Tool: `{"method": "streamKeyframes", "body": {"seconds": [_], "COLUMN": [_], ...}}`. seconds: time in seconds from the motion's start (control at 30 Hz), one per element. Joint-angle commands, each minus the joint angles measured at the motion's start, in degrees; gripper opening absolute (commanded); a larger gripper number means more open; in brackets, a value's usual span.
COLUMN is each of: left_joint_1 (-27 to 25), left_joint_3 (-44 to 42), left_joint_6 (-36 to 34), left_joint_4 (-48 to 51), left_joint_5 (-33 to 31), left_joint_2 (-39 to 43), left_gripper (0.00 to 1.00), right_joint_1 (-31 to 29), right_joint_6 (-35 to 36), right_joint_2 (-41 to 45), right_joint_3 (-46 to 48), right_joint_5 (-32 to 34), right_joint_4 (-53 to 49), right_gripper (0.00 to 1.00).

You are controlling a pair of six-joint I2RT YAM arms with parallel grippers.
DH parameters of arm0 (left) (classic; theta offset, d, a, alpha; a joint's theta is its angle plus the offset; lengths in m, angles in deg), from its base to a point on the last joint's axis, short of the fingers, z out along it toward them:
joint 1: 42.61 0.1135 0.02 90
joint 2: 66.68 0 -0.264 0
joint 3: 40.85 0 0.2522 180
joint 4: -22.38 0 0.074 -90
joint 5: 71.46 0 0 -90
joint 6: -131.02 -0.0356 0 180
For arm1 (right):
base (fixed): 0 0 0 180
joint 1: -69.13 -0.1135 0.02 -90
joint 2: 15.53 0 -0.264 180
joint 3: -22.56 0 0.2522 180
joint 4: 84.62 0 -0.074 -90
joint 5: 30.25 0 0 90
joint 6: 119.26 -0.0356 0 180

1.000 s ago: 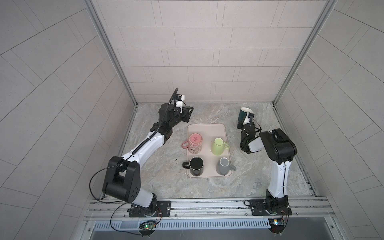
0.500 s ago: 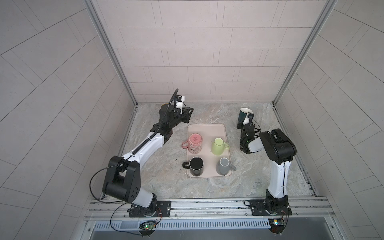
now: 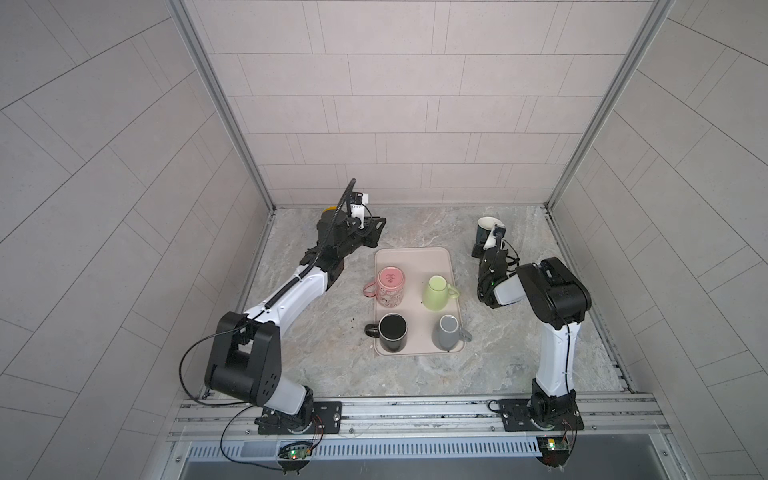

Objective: Turn the mug right side up
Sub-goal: 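Lower the dark green mug upright onto the table beyond the tray with the right gripper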

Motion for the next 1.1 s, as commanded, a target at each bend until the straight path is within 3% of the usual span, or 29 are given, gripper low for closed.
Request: {"method": "streamKeyframes", "body": {"seconds": [0.0, 1.07], "left_joint_1": [0.4, 0.9], "left_joint_3": [-0.7, -2.4], "left_joint_6": [-0.3, -0.1], "left_joint_4": [-2.2, -2.5], "left_joint_5": [0.8, 2.0], "left_joint_2": [1.8, 3.5], "left_gripper": [0.27, 0.27], "right_joint_1": [-0.7, -4.3], "right_joint_6": [0.5, 0.3], "right_joint_2": [-0.7, 1.0], "right_joint_3": [-0.8, 0.5], "right_joint_5": [1.6, 7.4], "right_joint_4": [1.1, -1.5], "right_gripper": [0.4, 0.52]}}
